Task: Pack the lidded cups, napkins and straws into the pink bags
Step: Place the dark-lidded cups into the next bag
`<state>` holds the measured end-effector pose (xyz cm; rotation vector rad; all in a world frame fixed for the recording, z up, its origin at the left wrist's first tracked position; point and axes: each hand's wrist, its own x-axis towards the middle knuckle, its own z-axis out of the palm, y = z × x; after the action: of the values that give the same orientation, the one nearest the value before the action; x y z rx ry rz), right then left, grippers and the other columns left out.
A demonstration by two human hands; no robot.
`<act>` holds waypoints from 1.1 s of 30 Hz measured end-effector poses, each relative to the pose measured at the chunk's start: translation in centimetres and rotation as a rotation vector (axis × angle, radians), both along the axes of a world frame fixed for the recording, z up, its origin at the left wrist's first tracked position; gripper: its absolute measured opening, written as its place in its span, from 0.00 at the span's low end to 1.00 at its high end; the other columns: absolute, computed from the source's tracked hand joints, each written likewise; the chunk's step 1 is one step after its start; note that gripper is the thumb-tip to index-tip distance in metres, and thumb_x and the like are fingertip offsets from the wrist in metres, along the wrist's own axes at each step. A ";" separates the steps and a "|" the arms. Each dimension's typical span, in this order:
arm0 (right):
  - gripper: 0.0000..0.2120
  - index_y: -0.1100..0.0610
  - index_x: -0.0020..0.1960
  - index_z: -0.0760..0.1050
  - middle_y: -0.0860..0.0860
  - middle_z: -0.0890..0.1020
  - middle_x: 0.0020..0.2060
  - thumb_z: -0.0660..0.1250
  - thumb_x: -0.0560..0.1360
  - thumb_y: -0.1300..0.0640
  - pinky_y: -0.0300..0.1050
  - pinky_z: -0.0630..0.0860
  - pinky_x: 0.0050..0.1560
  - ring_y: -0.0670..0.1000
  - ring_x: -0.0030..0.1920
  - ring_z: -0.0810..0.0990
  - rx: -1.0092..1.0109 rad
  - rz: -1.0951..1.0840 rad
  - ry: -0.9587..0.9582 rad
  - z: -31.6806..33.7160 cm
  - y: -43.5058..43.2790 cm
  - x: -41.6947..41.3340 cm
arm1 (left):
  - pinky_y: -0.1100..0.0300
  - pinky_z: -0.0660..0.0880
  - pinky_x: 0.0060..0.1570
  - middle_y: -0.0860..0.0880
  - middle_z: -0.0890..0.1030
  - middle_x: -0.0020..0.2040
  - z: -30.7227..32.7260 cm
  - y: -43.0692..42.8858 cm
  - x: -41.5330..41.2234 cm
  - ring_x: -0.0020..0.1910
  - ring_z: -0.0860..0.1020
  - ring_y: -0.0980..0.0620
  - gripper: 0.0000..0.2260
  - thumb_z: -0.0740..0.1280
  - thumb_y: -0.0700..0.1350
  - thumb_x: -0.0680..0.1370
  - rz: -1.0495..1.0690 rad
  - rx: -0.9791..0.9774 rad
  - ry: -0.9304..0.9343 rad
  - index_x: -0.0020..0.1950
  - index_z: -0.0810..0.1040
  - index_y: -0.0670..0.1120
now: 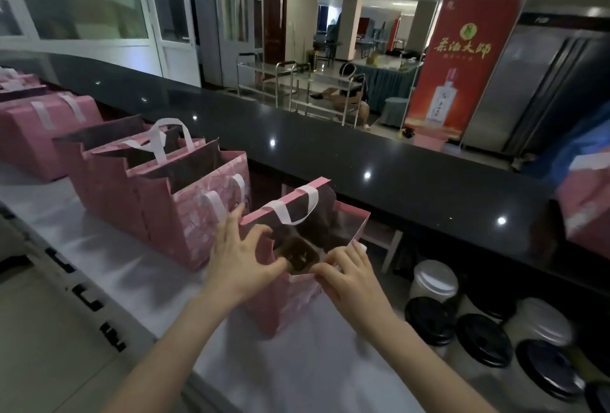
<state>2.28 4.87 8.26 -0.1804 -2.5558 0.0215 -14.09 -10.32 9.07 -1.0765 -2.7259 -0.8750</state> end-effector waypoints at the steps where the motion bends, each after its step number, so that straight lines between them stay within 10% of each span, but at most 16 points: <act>1: 0.10 0.51 0.48 0.82 0.49 0.80 0.44 0.78 0.67 0.56 0.59 0.74 0.61 0.52 0.49 0.79 0.004 -0.001 -0.001 -0.2 0.0 1.5 | 0.42 0.58 0.71 0.55 0.47 0.77 0.0 0.1 1.4 0.76 0.48 0.48 0.27 0.61 0.70 0.62 -0.007 -0.001 -0.008 0.58 0.72 0.61; 14: 0.11 0.52 0.52 0.81 0.49 0.80 0.46 0.74 0.71 0.61 0.53 0.71 0.63 0.51 0.50 0.78 -0.071 0.125 0.099 -2.4 2.5 13.2 | 0.48 0.65 0.68 0.54 0.52 0.74 -0.7 2.1 12.7 0.73 0.56 0.48 0.40 0.71 0.59 0.67 -0.099 0.066 0.135 0.75 0.57 0.60; 21: 0.23 0.53 0.69 0.70 0.50 0.74 0.64 0.69 0.74 0.54 0.50 0.66 0.69 0.50 0.66 0.70 -0.232 -0.092 0.092 -3.9 6.6 15.8 | 0.49 0.68 0.65 0.56 0.50 0.74 -0.6 2.7 13.0 0.73 0.57 0.48 0.41 0.68 0.59 0.66 -0.104 0.063 0.077 0.76 0.53 0.64; 33: 0.37 0.48 0.75 0.56 0.54 0.57 0.76 0.65 0.70 0.41 0.61 0.42 0.74 0.55 0.77 0.51 -0.104 -0.403 -0.529 -6.9 10.8 13.6 | 0.50 0.65 0.70 0.57 0.54 0.71 -1.0 3.5 10.4 0.73 0.58 0.50 0.43 0.73 0.53 0.69 -0.151 0.193 0.044 0.78 0.52 0.59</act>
<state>15.85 15.64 1.40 -0.8362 -2.9872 -0.0549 -3.65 -6.86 8.11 -1.2557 -2.4889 -1.0957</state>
